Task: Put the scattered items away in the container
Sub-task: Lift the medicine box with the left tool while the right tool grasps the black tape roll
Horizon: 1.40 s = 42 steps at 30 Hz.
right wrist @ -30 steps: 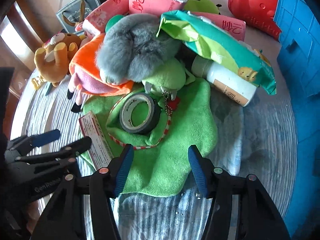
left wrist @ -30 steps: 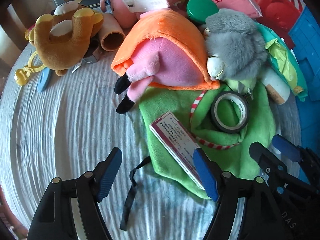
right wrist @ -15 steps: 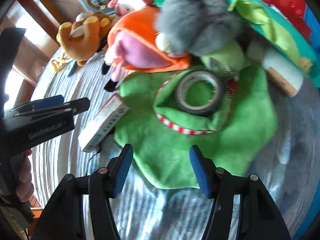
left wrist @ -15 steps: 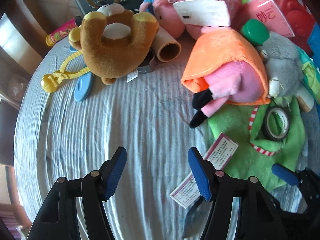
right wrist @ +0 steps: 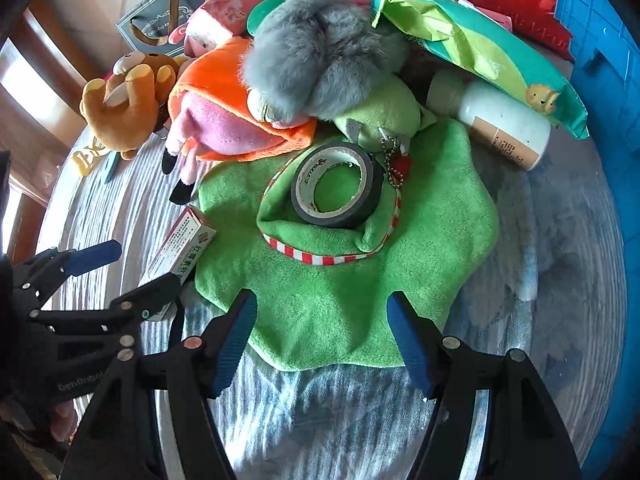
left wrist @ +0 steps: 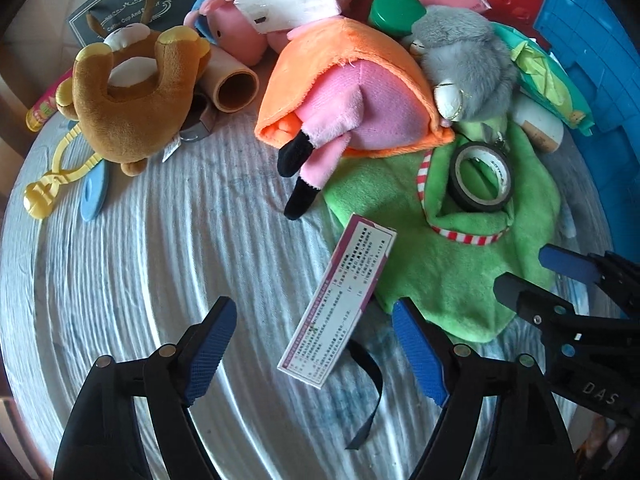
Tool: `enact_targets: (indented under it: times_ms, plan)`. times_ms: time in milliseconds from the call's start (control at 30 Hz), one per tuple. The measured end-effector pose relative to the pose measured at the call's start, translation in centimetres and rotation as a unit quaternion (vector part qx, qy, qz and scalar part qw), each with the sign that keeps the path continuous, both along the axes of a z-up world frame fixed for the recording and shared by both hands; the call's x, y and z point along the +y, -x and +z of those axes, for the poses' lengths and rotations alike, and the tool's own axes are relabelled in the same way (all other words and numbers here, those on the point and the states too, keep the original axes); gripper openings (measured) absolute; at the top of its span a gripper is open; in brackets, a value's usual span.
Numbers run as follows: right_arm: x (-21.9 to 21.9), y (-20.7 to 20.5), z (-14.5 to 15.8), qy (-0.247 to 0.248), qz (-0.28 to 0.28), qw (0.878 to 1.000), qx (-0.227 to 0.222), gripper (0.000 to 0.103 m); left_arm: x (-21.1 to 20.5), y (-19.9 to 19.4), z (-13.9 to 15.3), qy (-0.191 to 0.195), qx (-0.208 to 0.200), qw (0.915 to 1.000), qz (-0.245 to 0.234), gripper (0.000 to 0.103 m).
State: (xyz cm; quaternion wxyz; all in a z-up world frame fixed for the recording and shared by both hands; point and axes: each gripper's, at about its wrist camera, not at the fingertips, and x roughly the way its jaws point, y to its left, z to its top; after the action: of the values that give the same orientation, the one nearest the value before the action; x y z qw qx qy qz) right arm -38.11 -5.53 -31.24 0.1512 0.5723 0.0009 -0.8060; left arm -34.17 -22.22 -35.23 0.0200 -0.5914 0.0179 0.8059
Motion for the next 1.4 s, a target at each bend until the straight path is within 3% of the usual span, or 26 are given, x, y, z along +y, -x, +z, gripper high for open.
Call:
enact_targets:
  times_ms: [133,167,233,267,500,700,800,867,933,1000,1067,1100,1167,1200,1233,1400]
  plan:
    - [0.0,-0.4,0.0,-0.008,-0.006,1.000,0.003,0.067,1.1,-0.6,-2.2,-0.005,-0.040,0.9991,-0.013,0.081]
    - [0.2,-0.5,-0.1,-0.011,-0.009,1.000,0.003,0.067,1.2,-0.8,-2.6,-0.005,-0.041,0.9991,-0.013,0.074]
    - [0.1,-0.5,-0.1,-0.016,-0.008,1.000,0.004,0.060,1.1,-0.9,-2.1,-0.007,-0.022,0.9997,0.000,0.030]
    - [-0.1,-0.3,0.1,-0.017,-0.008,1.000,0.008,0.057,0.9,-0.5,-1.9,-0.006,-0.024,0.9997,0.008,0.028]
    - [-0.5,2.5,1.4,-0.018,-0.014,0.999,0.046,0.056,1.6,2.0,0.9,0.010,0.028,0.9987,0.042,0.028]
    - [-0.4,4.9,-0.2,-0.044,-0.010,0.998,0.044,0.057,3.2,3.7,-2.1,0.029,0.009,0.9983,0.050,0.029]
    - [0.0,5.2,-1.0,-0.044,-0.005,0.998,0.040,0.058,3.7,3.6,-2.6,0.048,0.021,0.9974,0.050,0.032]
    - [0.1,5.2,-1.3,-0.050,0.001,0.998,0.042,0.059,4.1,3.7,-2.7,0.063,0.021,0.9965,0.051,0.042]
    - [0.4,5.0,-1.3,-0.052,0.006,0.998,0.045,0.062,3.7,3.7,-2.7,0.072,0.020,0.9949,0.068,0.065]
    - [0.6,4.9,-1.3,-0.048,0.008,0.998,0.045,0.066,2.9,3.6,-3.0,0.064,0.017,0.9936,0.092,0.078]
    - [0.9,4.9,-1.4,-0.052,0.012,0.997,0.048,0.067,2.1,3.4,-3.2,0.037,0.012,0.9937,0.105,0.079]
    - [0.9,4.7,-1.4,-0.058,0.016,0.997,0.052,0.067,2.1,3.4,-3.2,0.030,0.010,0.9939,0.106,0.079]
    - [1.1,4.3,-1.2,-0.069,0.016,0.996,0.060,0.064,2.4,3.2,-3.1,0.013,0.008,0.9950,0.099,0.064]
    - [1.2,4.0,-1.1,-0.074,0.017,0.995,0.064,0.058,2.9,2.9,-3.0,0.009,0.008,0.9957,0.092,0.041]
    - [1.6,3.7,-0.7,-0.071,0.015,0.995,0.065,0.058,3.4,2.7,-2.9,0.006,0.007,0.9963,0.086,0.027]
    - [3.4,2.1,1.1,-0.055,0.007,0.996,0.072,0.058,5.3,0.8,-2.4,0.010,0.008,0.9972,0.074,0.028]
